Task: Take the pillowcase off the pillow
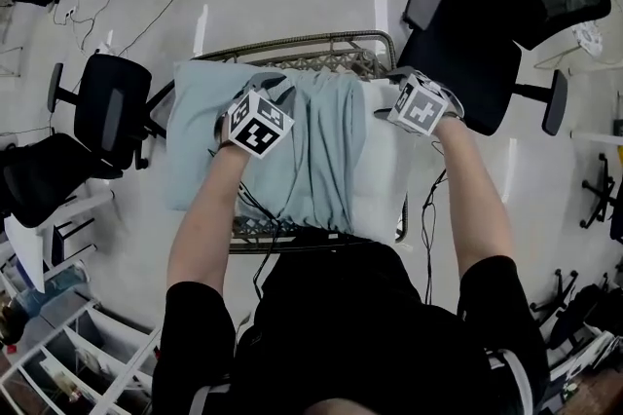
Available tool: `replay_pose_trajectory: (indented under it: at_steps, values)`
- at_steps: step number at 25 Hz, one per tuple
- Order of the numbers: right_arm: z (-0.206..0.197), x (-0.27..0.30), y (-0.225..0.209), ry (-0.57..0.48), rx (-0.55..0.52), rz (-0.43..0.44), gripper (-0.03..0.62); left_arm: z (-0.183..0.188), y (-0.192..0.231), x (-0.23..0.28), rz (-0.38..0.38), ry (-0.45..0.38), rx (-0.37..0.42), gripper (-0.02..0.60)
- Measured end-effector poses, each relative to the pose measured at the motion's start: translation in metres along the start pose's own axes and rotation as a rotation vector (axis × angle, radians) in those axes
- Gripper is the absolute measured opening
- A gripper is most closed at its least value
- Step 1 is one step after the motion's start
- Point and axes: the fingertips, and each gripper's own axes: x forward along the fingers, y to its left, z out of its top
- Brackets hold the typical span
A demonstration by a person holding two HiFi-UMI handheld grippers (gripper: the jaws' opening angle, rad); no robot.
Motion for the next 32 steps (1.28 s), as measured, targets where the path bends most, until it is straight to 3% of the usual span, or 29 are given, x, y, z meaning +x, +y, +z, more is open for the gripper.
replay_pose_trajectory:
  at_steps: [4, 6, 8, 10, 12, 15, 17, 18, 20, 22, 25, 27, 32]
  values:
    - [-0.018, 0.037, 0.009, 0.051, 0.088, 0.140, 0.373, -0.002, -0.002, 0.033, -0.108, 0.014, -0.067, 0.206]
    - [-0.022, 0.048, 0.017, 0.045, 0.122, 0.193, 0.372, 0.019, -0.009, 0.038, -0.155, -0.049, -0.098, 0.213]
    - [-0.018, 0.055, 0.023, 0.044, 0.092, 0.206, 0.371, 0.051, -0.016, 0.036, -0.199, -0.145, -0.142, 0.213]
    - [-0.013, 0.058, 0.028, 0.039, 0.048, 0.213, 0.360, 0.073, -0.031, 0.042, -0.265, -0.175, -0.151, 0.213]
    - [-0.011, 0.057, 0.036, 0.035, 0.024, 0.229, 0.313, 0.075, -0.050, 0.058, -0.293, -0.109, -0.093, 0.213]
    - [-0.015, 0.046, 0.047, 0.045, -0.011, 0.266, 0.212, 0.058, -0.066, 0.083, -0.259, 0.043, 0.058, 0.196]
    - [-0.019, 0.034, 0.054, 0.058, -0.025, 0.303, 0.150, 0.044, -0.074, 0.087, -0.239, 0.132, 0.192, 0.043]
    - [-0.020, 0.027, 0.057, 0.058, -0.026, 0.323, 0.128, 0.036, -0.076, 0.085, -0.224, 0.172, 0.263, 0.014]
    - [-0.022, 0.013, 0.059, 0.040, -0.020, 0.357, 0.097, 0.022, -0.073, 0.078, -0.175, 0.235, 0.393, 0.009]
    - [-0.021, 0.000, 0.056, 0.008, -0.015, 0.376, 0.089, 0.011, -0.063, 0.068, -0.133, 0.269, 0.458, 0.009]
    - [-0.013, -0.016, 0.049, -0.026, -0.021, 0.386, 0.086, 0.000, -0.045, 0.049, -0.109, 0.277, 0.439, 0.009]
    - [-0.005, -0.021, 0.037, -0.051, -0.038, 0.350, 0.086, -0.005, -0.030, 0.039, -0.077, 0.274, 0.404, 0.009]
    - [0.026, -0.006, -0.005, -0.074, -0.107, 0.053, 0.124, -0.001, 0.005, 0.026, 0.045, 0.190, 0.193, 0.012]
